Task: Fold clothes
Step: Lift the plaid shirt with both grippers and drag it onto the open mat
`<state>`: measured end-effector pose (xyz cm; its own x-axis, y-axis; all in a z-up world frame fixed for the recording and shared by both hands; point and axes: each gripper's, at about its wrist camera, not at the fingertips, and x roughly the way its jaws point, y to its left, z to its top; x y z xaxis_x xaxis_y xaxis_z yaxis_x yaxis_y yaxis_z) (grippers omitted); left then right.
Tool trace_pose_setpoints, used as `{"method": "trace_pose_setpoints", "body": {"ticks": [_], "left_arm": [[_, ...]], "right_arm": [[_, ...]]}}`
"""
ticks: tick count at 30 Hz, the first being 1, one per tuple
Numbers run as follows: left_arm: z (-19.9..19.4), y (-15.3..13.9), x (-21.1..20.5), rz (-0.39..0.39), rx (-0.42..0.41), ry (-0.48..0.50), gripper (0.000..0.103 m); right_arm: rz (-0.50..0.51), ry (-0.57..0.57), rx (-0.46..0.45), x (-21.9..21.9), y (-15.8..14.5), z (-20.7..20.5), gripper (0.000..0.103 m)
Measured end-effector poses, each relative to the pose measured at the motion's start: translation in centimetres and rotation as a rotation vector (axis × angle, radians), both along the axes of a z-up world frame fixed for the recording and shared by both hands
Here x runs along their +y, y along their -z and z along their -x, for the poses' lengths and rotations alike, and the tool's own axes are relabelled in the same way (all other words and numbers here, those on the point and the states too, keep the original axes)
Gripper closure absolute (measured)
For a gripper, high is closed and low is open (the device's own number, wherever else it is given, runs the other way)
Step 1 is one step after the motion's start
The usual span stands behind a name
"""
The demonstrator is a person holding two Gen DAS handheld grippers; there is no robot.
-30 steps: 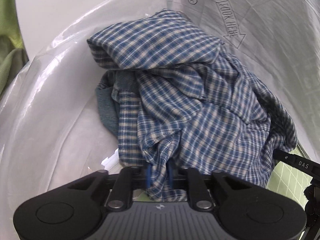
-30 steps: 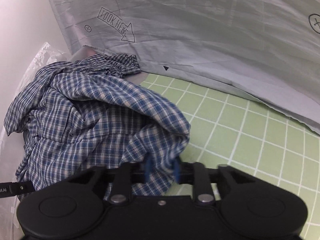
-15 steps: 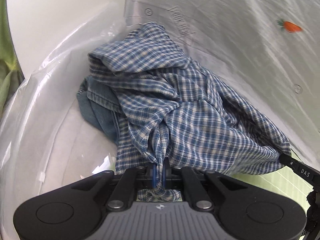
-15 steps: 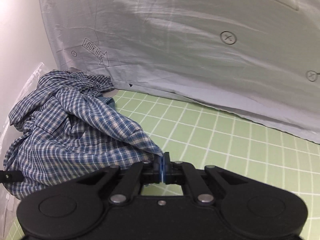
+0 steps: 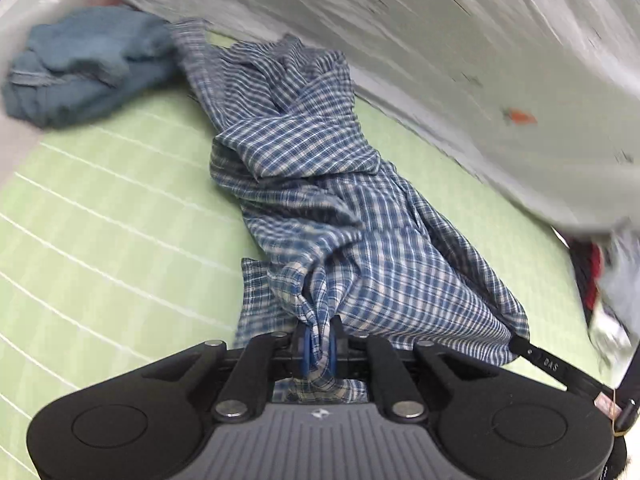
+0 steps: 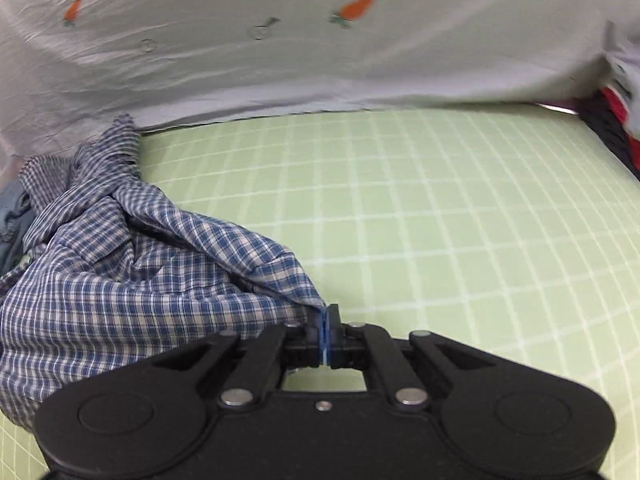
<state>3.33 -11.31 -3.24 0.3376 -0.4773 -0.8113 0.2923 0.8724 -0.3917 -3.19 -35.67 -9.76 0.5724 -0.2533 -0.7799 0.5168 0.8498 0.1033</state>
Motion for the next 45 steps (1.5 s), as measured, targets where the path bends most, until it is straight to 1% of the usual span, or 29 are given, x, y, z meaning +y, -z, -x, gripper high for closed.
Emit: {"method": "trace_pose_setpoints", "body": {"ticks": [2, 4, 5, 7, 8, 9, 10, 11, 12, 14, 16, 19, 21, 24, 29, 30, 32, 33, 34, 36, 37, 38, 39, 42, 45], "left_arm": [[1.9, -0.2, -1.7, -0.016, -0.010, 0.023, 0.087], [3.6, -0.5, -3.2, -0.033, -0.020, 0.043, 0.087], [3.7, -0.5, -3.3, -0.045, -0.022, 0.033, 0.087], [3.9, -0.7, -3.6, -0.070, -0.025, 0.013, 0.082], [4.0, -0.8, -3.7, -0.082, -0.027, 0.002, 0.076], [4.1, -0.8, -3.8, -0.095, -0.029, -0.008, 0.069], [4.2, -0.9, -3.9, -0.107, -0.030, -0.018, 0.064], [4.3, -1.0, -4.1, -0.119, -0.032, -0.028, 0.056], [4.4, -1.1, -4.2, -0.132, -0.034, -0.039, 0.046], [4.6, -1.2, -4.4, -0.157, -0.038, -0.059, 0.039], [4.6, -1.3, -4.3, -0.176, -0.036, -0.071, 0.037], [4.2, -1.2, -3.4, -0.192, -0.031, -0.077, 0.032], [4.2, -1.2, -2.7, -0.206, -0.034, -0.072, 0.028], [4.1, -1.2, -1.5, -0.229, -0.041, -0.065, 0.025], [3.2, -0.8, 1.0, -0.263, -0.024, -0.083, 0.025], [3.0, -0.8, 1.4, -0.264, -0.022, -0.089, 0.025], [2.5, -0.8, 2.0, -0.261, -0.017, -0.105, 0.025], [2.3, -0.8, 2.1, -0.256, -0.015, -0.113, 0.025], [2.0, -0.8, 2.1, -0.251, -0.014, -0.120, 0.025], [1.5, -0.7, 1.9, -0.239, -0.011, -0.130, 0.025], [1.2, -0.7, 1.7, -0.233, -0.008, -0.134, 0.025], [0.8, -0.6, 1.4, -0.229, -0.004, -0.137, 0.025], [0.4, -0.5, 1.0, -0.225, 0.001, -0.141, 0.025], [-1.3, -0.6, -0.1, -0.215, 0.008, -0.149, 0.025], [-2.9, -0.7, -1.1, -0.209, 0.006, -0.164, 0.025]], "right_arm": [[0.005, 0.071, 0.006, -2.1, -0.1, 2.9, 0.102], [0.010, 0.142, 0.013, -4.3, -0.2, 5.7, 0.101], [0.013, 0.178, 0.016, -5.4, -0.2, 7.2, 0.101], [0.018, 0.249, 0.023, -7.5, -0.3, 10.1, 0.099], [0.021, 0.285, 0.026, -8.6, -0.3, 11.5, 0.097], [0.023, 0.320, 0.029, -9.6, -0.3, 12.9, 0.087], [0.023, 0.353, 0.029, -10.6, -0.4, 14.2, 0.072], [0.011, 0.370, 0.011, -11.1, -0.7, 14.9, 0.064], [-0.003, 0.388, -0.006, -11.3, -0.8, 15.5, 0.053], [-0.057, 0.404, -0.027, -11.4, -0.6, 15.8, 0.046], [-0.123, 0.401, -0.045, -10.9, -0.3, 15.3, 0.034], [-0.213, 0.361, -0.060, -8.7, 0.3, 14.0, 0.024], [-0.268, 0.328, -0.065, -6.9, 0.7, 13.1, 0.021], [-0.306, 0.305, -0.049, -4.6, 1.5, 12.0, 0.019], [-0.411, 0.342, -0.022, -2.7, 3.3, 10.4, 0.015], [-0.427, 0.348, -0.017, -2.4, 3.6, 10.2, 0.015], [-0.415, 0.338, -0.013, -1.7, 3.8, 9.8, 0.017], [-0.396, 0.319, -0.005, -1.4, 3.9, 9.6, 0.026], [-0.376, 0.293, 0.008, -1.3, 3.9, 9.3, 0.041], [-0.350, 0.244, 0.033, -1.2, 4.0, 8.9, 0.057], [-0.352, 0.230, 0.033, -1.4, 4.0, 8.9, 0.065], [-0.355, 0.217, 0.033, -1.7, 4.0, 8.9, 0.071], [-0.362, 0.208, 0.034, -2.1, 4.0, 8.9, 0.085], [-0.351, 0.186, 0.043, -3.5, 3.9, 9.0, 0.093], [-0.303, 0.171, 0.056, -5.5, 3.8, 9.0, 0.095]]}}
